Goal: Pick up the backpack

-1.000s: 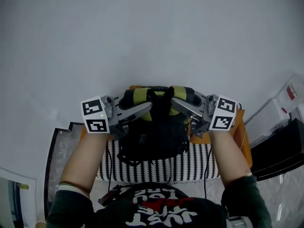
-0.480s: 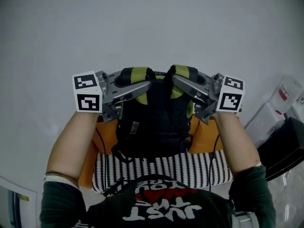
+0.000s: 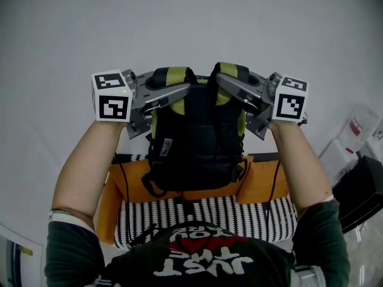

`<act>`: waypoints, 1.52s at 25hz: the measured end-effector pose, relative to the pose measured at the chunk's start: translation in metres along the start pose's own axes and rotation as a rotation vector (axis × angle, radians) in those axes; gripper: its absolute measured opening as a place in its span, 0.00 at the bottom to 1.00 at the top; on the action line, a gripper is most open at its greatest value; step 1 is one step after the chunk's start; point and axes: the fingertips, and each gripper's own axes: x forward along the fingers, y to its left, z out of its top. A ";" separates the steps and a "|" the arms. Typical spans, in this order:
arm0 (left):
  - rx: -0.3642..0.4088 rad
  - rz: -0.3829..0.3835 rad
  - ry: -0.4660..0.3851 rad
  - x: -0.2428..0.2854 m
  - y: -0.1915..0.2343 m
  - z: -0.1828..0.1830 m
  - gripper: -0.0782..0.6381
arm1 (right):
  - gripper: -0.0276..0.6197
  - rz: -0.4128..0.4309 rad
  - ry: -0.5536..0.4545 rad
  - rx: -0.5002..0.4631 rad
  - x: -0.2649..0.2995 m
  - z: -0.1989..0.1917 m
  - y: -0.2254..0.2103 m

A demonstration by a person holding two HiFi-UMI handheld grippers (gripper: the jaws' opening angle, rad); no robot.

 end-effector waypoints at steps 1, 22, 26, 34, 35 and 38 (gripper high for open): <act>0.000 0.001 0.000 0.000 0.000 0.000 0.18 | 0.14 -0.001 -0.001 -0.001 0.000 0.000 0.000; -0.007 0.059 -0.001 0.001 0.004 0.005 0.18 | 0.14 -0.003 0.009 -0.001 0.001 0.000 0.002; -0.005 0.061 -0.004 0.002 0.004 0.005 0.18 | 0.14 -0.010 0.021 -0.009 0.001 -0.001 0.003; -0.008 0.058 -0.004 0.002 0.007 0.005 0.18 | 0.14 -0.024 0.033 -0.024 0.001 -0.002 0.001; -0.009 0.058 -0.006 0.002 0.007 0.005 0.18 | 0.14 -0.024 0.034 -0.026 0.001 -0.003 0.001; -0.011 0.057 -0.012 0.002 0.009 0.005 0.18 | 0.14 -0.024 0.037 -0.029 0.002 -0.003 0.000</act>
